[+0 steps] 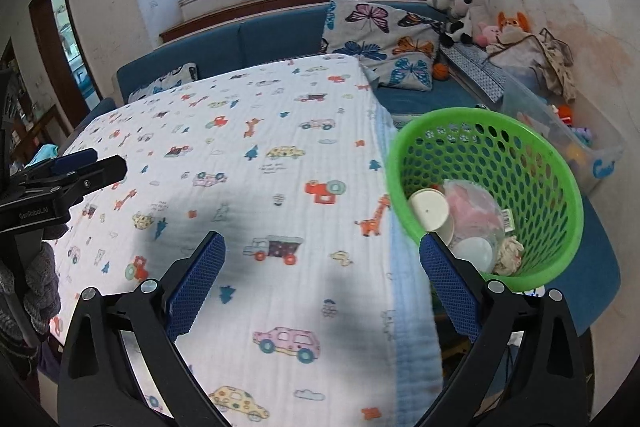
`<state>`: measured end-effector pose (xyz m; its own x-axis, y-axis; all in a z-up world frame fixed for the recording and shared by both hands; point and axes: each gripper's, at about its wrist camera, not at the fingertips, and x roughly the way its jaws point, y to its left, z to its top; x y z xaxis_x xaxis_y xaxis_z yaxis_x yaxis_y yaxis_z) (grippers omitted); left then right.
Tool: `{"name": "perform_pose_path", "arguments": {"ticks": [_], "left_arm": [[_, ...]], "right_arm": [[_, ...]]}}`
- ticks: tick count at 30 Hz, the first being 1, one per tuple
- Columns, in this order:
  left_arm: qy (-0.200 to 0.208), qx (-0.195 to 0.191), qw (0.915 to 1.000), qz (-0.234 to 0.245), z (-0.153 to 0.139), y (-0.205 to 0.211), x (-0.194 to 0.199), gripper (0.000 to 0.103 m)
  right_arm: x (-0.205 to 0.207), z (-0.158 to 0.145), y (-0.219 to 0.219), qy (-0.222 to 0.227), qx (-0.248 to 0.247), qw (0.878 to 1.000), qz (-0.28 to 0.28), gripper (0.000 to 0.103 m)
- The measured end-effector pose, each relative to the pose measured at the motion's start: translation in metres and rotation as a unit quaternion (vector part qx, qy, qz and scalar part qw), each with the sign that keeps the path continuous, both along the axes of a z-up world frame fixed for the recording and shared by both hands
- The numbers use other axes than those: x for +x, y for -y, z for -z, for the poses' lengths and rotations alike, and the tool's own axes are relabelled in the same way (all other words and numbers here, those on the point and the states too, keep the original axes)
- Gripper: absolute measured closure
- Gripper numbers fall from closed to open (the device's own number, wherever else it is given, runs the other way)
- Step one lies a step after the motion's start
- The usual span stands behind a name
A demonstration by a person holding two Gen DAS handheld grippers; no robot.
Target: Collect trash
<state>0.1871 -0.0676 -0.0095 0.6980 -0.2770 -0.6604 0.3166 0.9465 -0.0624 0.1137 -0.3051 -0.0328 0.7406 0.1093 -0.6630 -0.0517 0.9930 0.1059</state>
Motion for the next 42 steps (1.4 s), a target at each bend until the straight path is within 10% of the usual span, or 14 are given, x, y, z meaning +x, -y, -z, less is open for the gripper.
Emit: {"name": "perform_pose_path", "arguments": {"ticks": [42], "left_arm": [[0.043, 0.006, 0.996, -0.078, -0.006, -0.04, -0.063, 0.007]], "right_arm": [[-0.032, -0.015, -0.021, 0.023, 0.007, 0.999, 0.021, 0.005]]}}
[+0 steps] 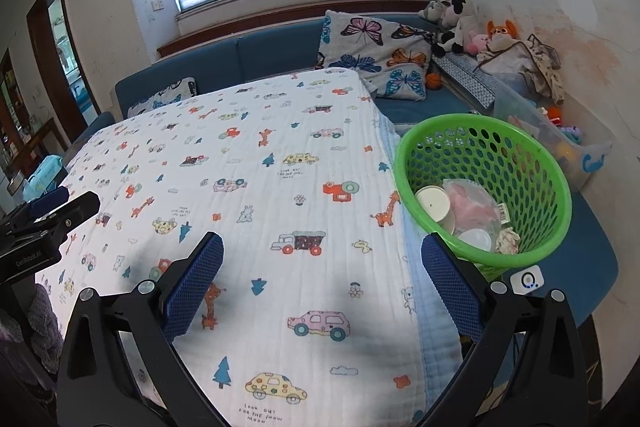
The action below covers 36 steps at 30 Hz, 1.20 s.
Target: Collect trash
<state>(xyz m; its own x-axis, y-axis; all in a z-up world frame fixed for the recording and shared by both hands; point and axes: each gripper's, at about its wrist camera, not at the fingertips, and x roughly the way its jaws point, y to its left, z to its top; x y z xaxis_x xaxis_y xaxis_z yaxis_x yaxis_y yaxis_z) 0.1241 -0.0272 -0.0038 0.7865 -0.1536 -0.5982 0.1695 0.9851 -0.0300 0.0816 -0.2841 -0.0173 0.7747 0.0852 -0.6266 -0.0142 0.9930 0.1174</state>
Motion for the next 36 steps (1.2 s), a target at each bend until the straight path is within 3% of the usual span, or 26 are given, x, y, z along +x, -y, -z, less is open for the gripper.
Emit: {"name": "perform_pose_path", "arguments": {"ticks": [36], "left_arm": [[0.001, 0.0, 1.0, -0.007, 0.0026, 0.0008, -0.0069, 0.007]], "right_arm": [[-0.0072, -0.0032, -0.0048, 0.007, -0.011, 1.0, 0.0, 0.005]]}}
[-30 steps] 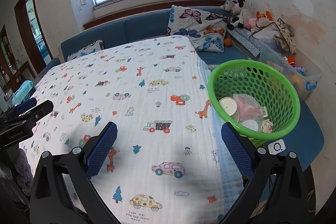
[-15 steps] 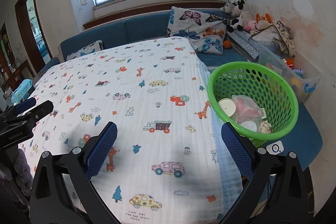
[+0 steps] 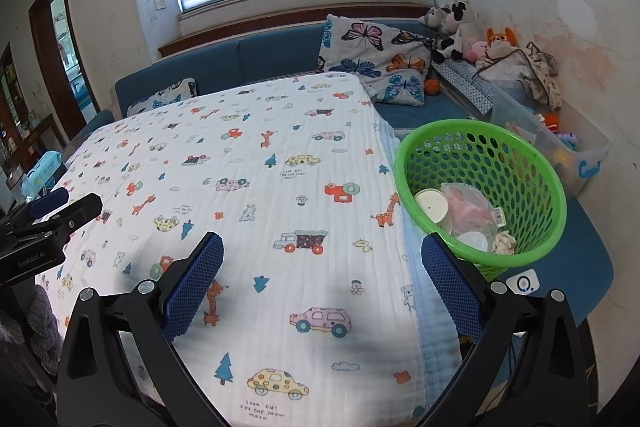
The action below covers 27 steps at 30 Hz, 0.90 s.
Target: Collect trash
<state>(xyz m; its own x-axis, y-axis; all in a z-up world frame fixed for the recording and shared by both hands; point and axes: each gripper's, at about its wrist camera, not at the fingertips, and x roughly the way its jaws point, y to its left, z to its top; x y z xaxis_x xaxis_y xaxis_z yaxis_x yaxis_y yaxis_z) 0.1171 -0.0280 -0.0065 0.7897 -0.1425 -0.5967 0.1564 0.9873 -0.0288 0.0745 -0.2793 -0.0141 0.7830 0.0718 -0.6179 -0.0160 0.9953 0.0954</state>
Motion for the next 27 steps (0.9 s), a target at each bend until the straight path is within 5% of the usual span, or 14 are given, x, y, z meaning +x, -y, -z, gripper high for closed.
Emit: {"name": "perform_pose_path", "arguments": {"ticks": [27], "left_arm": [[-0.003, -0.003, 1.0, 0.0, 0.0027, 0.0026, -0.004, 0.007]], "right_arm": [[-0.0009, -0.0002, -0.0009, 0.0, -0.001, 1.0, -0.001, 0.005]]}}
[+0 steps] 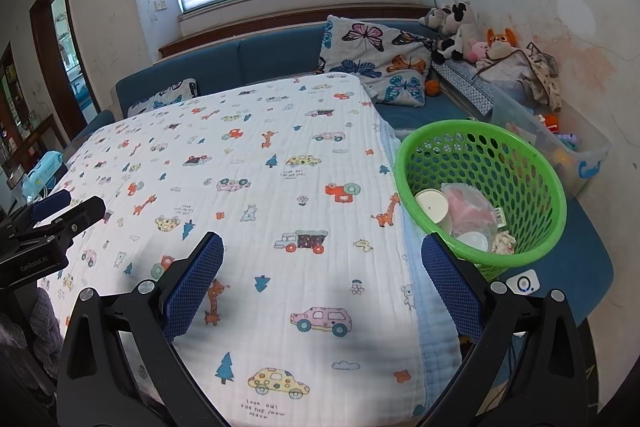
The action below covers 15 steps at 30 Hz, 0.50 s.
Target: Collect trash
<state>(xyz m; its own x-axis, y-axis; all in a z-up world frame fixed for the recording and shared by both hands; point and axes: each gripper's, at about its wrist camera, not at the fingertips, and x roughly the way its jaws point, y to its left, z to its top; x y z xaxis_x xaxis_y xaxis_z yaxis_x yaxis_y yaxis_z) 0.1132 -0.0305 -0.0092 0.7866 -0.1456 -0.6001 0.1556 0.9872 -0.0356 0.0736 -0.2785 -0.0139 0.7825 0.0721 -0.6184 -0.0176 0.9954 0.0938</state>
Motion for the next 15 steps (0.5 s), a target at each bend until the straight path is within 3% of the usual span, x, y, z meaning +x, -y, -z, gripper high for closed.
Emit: {"name": "perform_pose_path", "arguments": {"ticks": [15], "left_arm": [[0.0, 0.001, 1.0, 0.0, 0.0002, 0.0007, 0.0, 0.007]], "right_arm": [[-0.0002, -0.0007, -0.0009, 0.0, 0.0, 1.0, 0.0, 0.005]]}}
